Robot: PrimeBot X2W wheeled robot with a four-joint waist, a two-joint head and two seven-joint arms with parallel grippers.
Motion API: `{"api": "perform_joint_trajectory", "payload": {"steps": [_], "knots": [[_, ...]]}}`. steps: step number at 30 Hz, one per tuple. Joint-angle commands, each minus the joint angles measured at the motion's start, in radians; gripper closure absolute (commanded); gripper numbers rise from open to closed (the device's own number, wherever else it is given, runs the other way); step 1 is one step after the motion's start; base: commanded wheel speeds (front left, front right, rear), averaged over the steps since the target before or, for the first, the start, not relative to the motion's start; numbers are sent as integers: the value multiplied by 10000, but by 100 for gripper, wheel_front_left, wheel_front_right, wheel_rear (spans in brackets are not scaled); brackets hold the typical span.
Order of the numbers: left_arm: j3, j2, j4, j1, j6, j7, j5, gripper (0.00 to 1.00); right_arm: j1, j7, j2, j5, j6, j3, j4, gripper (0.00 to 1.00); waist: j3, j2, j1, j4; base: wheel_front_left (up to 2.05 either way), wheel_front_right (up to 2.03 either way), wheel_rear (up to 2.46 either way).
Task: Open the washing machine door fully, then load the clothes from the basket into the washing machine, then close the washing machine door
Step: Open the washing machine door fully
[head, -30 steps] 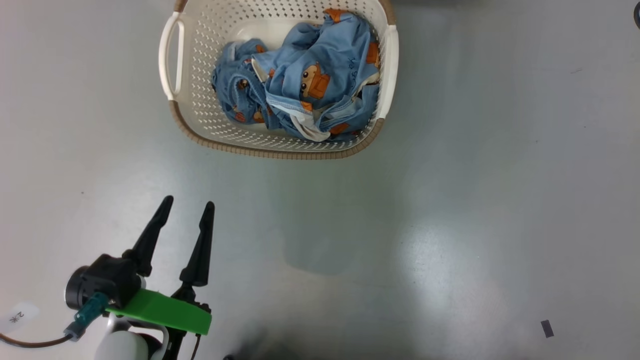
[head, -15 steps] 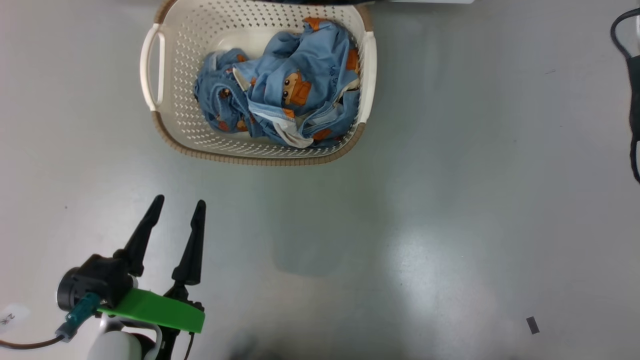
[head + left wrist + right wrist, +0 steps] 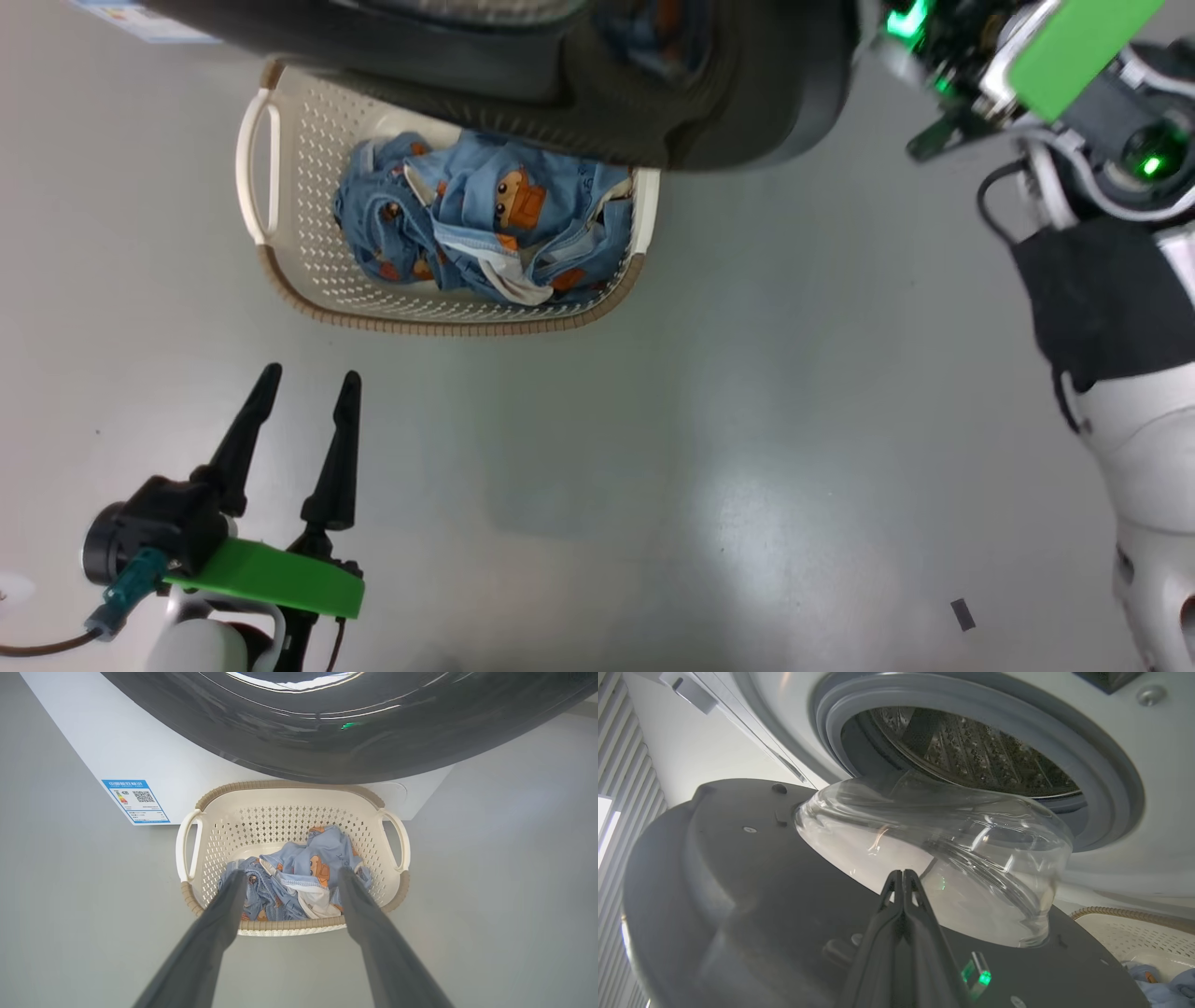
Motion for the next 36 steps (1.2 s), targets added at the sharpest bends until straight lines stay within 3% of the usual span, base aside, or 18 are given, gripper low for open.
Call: {"api": "perform_joint_trajectory", "payload": {"steps": [1,15,36], "knots": [[391,229,-134,164,-44,-63,35,0,572,202,393,113,33,273,-419,100,-244,0,0,-124,0,0,0],[740,229,2,679,47,-63,-206,0,2718,422,1564,-92,33,1925,-852,100,-1953,0,0,-621,0,0,0],[595,229,119,1735,330,-63,-672,0,4436,-1731,1900,60,33,4627,4,100,-4451,0,0,-129,0,0,0]]}}
